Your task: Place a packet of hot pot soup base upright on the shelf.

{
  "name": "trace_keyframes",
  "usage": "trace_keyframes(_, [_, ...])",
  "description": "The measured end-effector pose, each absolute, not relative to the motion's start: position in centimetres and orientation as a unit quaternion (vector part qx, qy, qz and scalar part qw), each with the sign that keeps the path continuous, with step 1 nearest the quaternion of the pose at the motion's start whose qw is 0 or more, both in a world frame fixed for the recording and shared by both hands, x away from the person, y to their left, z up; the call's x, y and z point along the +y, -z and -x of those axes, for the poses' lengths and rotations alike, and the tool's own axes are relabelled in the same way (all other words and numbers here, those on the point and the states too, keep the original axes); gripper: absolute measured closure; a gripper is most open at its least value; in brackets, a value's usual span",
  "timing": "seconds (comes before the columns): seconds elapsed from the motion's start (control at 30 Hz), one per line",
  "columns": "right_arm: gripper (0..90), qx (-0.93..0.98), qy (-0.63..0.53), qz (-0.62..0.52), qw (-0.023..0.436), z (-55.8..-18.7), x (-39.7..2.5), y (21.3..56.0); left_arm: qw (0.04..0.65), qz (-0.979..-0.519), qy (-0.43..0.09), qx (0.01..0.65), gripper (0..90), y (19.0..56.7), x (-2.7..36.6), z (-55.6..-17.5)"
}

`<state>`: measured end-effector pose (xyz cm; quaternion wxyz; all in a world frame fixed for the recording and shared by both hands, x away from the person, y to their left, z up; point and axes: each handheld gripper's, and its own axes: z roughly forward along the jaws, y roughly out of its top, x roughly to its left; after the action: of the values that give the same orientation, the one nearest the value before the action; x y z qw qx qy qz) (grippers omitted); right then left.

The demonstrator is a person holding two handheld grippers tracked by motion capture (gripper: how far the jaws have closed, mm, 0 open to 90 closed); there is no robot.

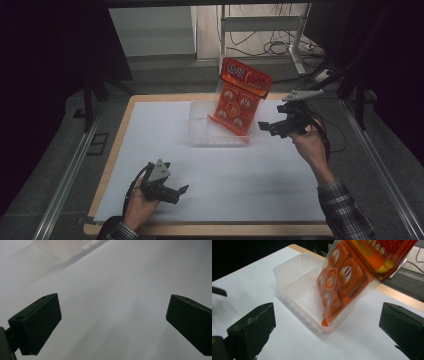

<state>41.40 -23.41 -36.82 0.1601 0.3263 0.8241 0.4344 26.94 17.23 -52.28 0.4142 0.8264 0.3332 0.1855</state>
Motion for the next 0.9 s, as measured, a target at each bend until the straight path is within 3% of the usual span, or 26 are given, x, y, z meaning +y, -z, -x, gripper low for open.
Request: trace_keyframes(0.9, [0.0, 0.837, -0.429, -0.309, 0.141, -33.2, -25.9, 45.3, 0.39, -0.836, -0.193, 0.335, 0.0, 52.5, 17.6, -27.0])
